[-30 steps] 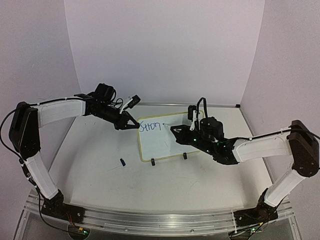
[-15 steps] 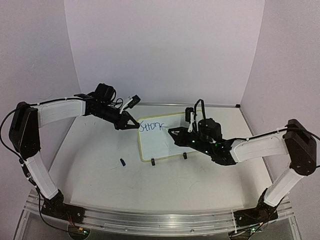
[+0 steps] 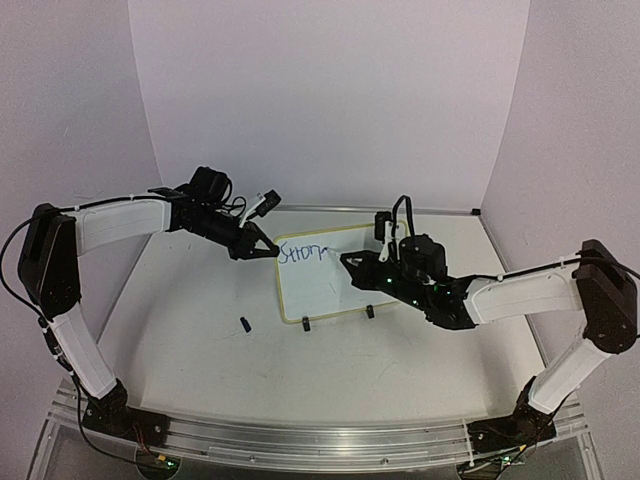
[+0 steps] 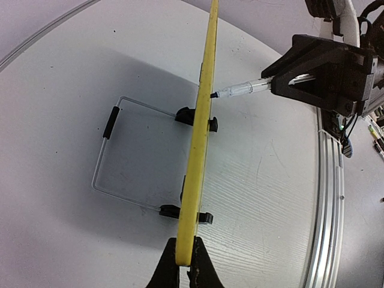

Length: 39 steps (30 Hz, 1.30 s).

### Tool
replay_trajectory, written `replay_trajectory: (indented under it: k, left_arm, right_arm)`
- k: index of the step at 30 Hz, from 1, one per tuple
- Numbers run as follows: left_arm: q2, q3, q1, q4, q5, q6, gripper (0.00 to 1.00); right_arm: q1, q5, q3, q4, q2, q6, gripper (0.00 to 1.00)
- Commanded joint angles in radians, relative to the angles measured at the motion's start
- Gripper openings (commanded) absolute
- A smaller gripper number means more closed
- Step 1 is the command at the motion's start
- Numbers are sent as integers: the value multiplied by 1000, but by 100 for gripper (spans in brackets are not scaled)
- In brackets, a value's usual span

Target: Write a sentence on the whiteboard

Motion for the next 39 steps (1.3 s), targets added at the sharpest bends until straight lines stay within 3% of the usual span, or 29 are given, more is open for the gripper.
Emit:
replay_trajectory:
  k: [1, 25, 39]
  left_arm:
    - [-4, 17, -15, -66, -60, 47, 0]
    - [-3, 16, -15, -68, -61, 47, 0]
    - [-5, 18, -16, -69, -61, 46, 0]
  right_arm:
    - [-5, 29, 18, 7, -33, -14, 0]
    - [-4, -23, 26, -35, 17, -3, 0]
    - [-4, 48, 19, -60, -55, -28, 0]
